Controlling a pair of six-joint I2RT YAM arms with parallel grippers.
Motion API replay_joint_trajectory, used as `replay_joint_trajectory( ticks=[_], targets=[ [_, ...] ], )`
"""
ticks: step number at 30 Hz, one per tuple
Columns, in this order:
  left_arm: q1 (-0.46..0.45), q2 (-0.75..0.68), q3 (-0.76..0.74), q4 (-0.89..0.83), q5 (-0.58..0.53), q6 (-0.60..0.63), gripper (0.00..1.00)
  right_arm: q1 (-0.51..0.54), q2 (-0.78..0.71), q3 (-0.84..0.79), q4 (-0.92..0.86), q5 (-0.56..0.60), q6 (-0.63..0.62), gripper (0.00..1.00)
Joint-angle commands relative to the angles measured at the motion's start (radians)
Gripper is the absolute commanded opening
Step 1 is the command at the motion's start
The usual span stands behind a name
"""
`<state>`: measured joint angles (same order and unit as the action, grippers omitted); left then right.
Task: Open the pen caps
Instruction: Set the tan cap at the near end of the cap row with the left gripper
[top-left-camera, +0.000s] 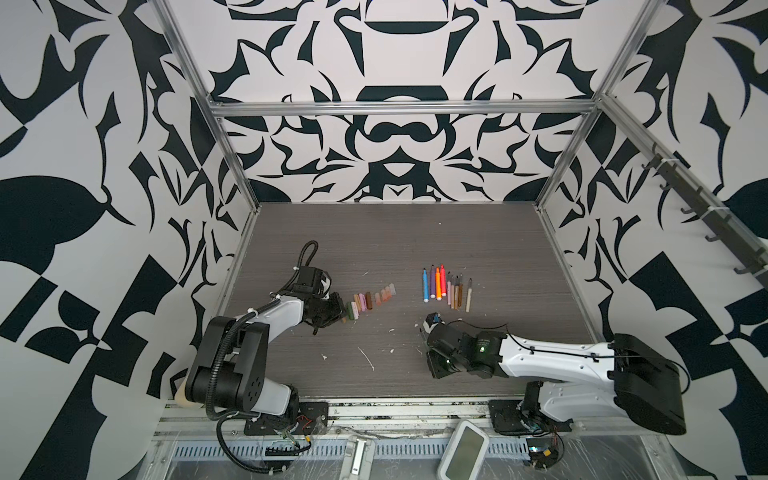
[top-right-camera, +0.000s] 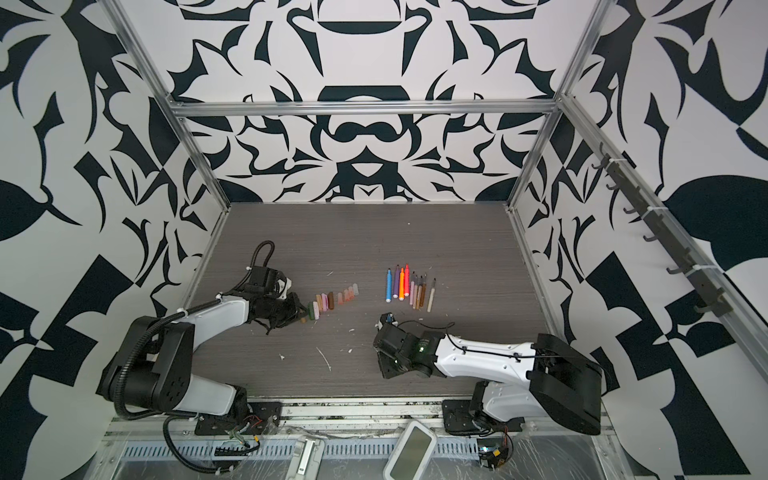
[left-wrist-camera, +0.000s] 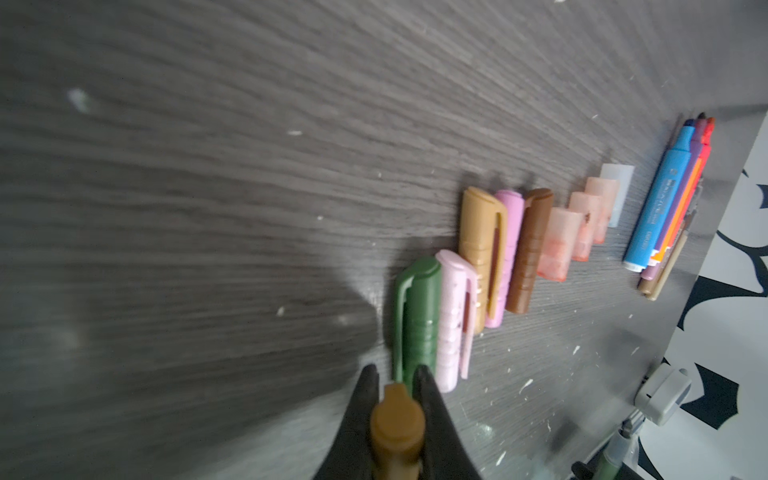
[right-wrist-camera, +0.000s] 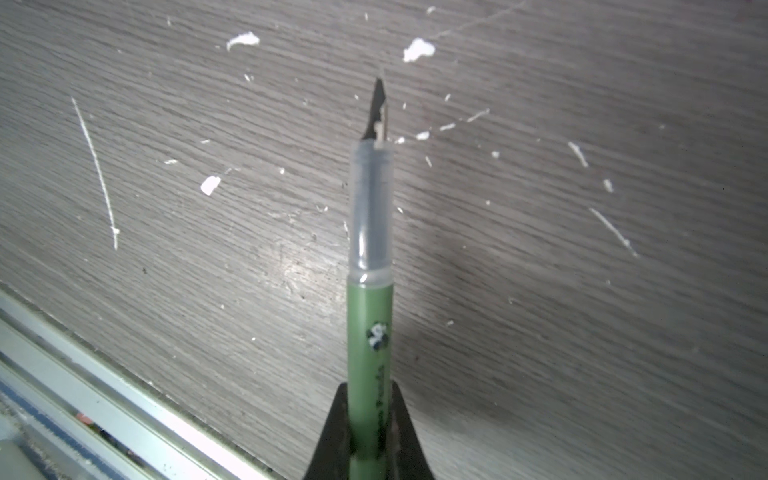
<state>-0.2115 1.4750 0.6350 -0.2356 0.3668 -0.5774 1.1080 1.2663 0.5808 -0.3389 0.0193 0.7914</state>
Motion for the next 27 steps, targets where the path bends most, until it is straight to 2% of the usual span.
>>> replay_joint_trajectory(
  ticks=[1, 14, 27],
  targets=[
    [0.002, 0.024, 0.039, -0.040, 0.017, 0.013, 0.15, 0.001, -0.022, -0.002, 0.011, 0.011, 0.015, 0.00],
    [0.002, 0.026, 0.040, -0.040, 0.015, 0.011, 0.27, 0.001, -0.015, -0.002, 0.014, 0.007, 0.014, 0.00],
    [0.002, 0.022, 0.038, -0.041, 0.013, 0.011, 0.30, 0.001, -0.022, -0.006, 0.011, 0.007, 0.021, 0.00]
  ],
)
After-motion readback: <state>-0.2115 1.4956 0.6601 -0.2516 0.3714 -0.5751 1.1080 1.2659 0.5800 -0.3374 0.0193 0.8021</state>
